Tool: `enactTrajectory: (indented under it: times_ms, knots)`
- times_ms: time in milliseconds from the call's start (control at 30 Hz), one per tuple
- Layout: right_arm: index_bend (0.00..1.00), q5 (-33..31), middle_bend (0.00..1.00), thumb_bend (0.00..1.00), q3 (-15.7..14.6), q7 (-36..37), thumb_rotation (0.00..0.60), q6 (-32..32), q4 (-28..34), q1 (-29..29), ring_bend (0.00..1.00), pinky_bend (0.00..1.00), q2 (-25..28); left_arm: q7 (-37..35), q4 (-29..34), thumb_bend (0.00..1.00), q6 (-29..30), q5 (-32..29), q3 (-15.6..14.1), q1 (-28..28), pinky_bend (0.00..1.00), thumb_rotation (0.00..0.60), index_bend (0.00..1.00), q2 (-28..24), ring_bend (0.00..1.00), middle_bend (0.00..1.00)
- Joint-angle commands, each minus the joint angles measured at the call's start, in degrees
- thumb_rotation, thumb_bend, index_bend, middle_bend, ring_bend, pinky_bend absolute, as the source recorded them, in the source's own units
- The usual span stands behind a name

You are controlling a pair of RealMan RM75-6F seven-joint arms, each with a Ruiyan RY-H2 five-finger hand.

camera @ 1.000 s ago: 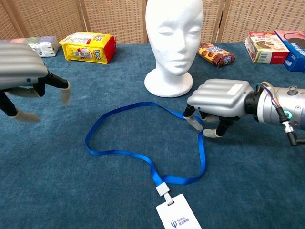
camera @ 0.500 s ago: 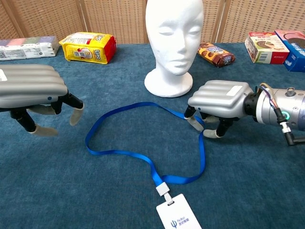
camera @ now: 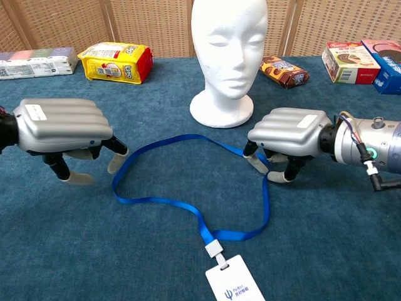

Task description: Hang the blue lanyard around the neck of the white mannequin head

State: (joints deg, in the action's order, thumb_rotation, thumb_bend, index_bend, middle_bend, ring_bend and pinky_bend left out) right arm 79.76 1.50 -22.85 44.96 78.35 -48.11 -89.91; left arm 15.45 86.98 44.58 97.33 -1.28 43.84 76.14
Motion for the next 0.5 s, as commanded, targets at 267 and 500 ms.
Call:
enactTrajectory:
  times_ms: [267,500]
  knots:
    - [0.63,-0.48,1.0,0.44,0.1,0.45,0.6,-0.45,-0.93,-0.06,1.0,1.0,-0.5,1.26,-2.95,0.3,-1.88,-2.2,0.18,1.73,0.89,0.6,0.47,3.49,1.0,0.99]
    - [0.63,-0.58,1.0,0.44,-0.02,0.72,0.6,-0.57,-1.53,0.03,1.0,1.0,-0.67,1.61,-4.33,0.3,-2.18,-3.5,0.35,2.55,0.89,0.6,0.47,5.18,1.0,0.99]
